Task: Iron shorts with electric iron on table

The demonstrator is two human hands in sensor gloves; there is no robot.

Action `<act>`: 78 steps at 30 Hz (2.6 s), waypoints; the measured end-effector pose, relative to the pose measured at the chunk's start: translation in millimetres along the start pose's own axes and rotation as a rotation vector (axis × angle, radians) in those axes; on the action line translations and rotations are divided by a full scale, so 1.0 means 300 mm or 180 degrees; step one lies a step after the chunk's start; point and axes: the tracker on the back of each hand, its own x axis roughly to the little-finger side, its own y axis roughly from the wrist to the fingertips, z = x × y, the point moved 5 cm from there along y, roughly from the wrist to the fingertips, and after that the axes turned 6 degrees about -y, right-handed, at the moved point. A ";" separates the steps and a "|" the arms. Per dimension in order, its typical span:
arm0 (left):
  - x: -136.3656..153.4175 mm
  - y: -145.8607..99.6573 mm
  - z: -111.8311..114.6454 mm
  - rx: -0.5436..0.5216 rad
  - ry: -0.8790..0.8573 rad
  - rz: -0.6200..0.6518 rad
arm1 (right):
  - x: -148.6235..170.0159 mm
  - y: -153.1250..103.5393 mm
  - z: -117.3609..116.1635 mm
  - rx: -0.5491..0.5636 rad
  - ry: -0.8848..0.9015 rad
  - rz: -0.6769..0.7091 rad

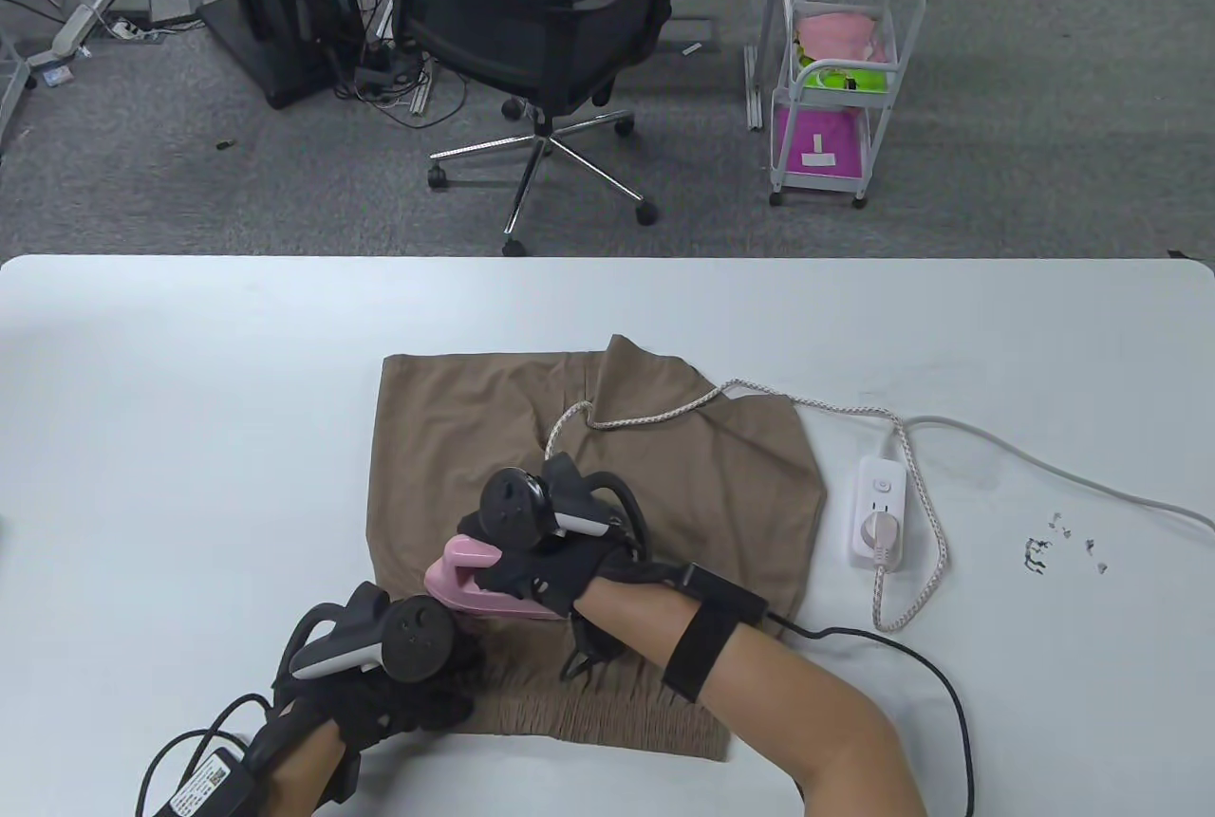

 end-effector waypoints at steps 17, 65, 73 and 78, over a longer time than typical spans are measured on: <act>0.007 -0.001 -0.001 0.0011 -0.0049 -0.0024 | 0.237 -0.129 0.046 0.0184 0.2007 -0.0259; -0.013 -0.176 -0.260 -0.2045 -0.0145 -0.0242 | 1.155 -0.090 0.173 0.2135 0.2874 -0.2346; 0.003 -0.162 -0.251 -0.1955 -0.0153 -0.0290 | 1.192 -0.053 0.106 0.2022 0.3150 -0.2236; -0.003 -0.166 -0.255 -0.1977 -0.0153 -0.0281 | 1.189 -0.048 0.089 0.1951 0.3057 -0.2309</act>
